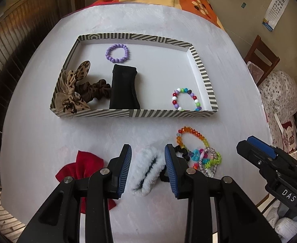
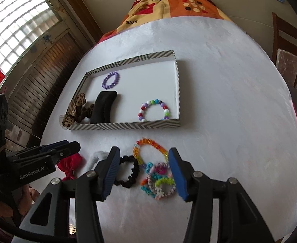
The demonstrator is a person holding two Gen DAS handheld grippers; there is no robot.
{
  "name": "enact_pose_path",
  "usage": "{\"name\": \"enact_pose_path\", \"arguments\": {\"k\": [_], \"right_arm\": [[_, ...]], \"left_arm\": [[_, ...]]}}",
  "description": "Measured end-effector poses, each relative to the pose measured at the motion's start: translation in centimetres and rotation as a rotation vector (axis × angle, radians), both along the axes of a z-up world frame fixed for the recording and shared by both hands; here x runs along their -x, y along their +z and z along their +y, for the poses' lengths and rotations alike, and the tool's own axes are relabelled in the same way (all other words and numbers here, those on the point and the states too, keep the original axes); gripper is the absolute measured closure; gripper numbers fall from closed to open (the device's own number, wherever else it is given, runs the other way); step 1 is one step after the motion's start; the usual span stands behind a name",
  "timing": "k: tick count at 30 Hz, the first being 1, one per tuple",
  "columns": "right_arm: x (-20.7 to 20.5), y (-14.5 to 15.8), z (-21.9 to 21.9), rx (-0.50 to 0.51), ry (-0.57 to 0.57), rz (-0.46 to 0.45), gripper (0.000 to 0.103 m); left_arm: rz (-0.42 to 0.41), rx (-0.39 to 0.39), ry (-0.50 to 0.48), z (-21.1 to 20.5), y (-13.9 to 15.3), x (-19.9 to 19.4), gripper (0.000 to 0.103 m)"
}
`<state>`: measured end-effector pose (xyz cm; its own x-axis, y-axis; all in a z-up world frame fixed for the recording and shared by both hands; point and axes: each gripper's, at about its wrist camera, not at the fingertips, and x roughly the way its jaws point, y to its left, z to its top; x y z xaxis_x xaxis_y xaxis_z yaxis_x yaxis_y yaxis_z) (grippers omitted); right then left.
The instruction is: Organize jewelry
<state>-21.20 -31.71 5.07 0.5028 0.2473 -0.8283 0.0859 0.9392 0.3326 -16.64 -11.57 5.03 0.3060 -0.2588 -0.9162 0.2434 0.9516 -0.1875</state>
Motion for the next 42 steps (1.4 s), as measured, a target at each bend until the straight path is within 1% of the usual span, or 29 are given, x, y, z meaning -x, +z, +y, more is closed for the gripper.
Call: {"name": "enact_pose_path", "arguments": {"k": [9, 19, 21, 24, 28, 33, 35, 37, 42], "right_arm": [[1.5, -0.8, -0.2, 0.026, -0.001, 0.024, 0.049], [2.4, -1.9, -0.6, 0.033, -0.006, 0.053, 0.048], [2.6, -2.2, -0.7, 0.038, -0.008, 0.06, 0.048], [2.8, -2.9, -0.7, 0.05, -0.007, 0.075, 0.048], [3.0, -4.4, -0.7, 0.069, -0.009, 0.098, 0.048], [3.2, -5.5, -0.8, 0.074, 0.0, 0.09, 0.048], [3.2, -6.1, -0.9, 0.081, 0.0, 0.107, 0.05], [3.2, -6.6, -0.8, 0.084, 0.008, 0.114, 0.057], [3.0, -6.9, -0.6, 0.099, 0.013, 0.095, 0.065]], "left_arm": [[0.012, -0.015, 0.001, 0.1, -0.5, 1.0, 0.077], [0.05, -0.021, 0.006, 1.0, -1.6, 1.5, 0.077], [0.061, -0.012, 0.007, 1.4, -1.8, 1.6, 0.077], [0.103, 0.016, 0.007, 2.3, -2.6, 1.6, 0.077], [0.14, 0.044, 0.004, 3.1, -3.3, 1.9, 0.077], [0.175, 0.07, 0.023, 3.7, -4.1, 1.8, 0.077], [0.181, 0.064, 0.026, 3.8, -4.3, 1.7, 0.077], [0.187, 0.059, 0.025, 3.8, -4.6, 1.6, 0.077], [0.203, 0.045, 0.028, 3.8, -5.2, 1.2, 0.077]]}}
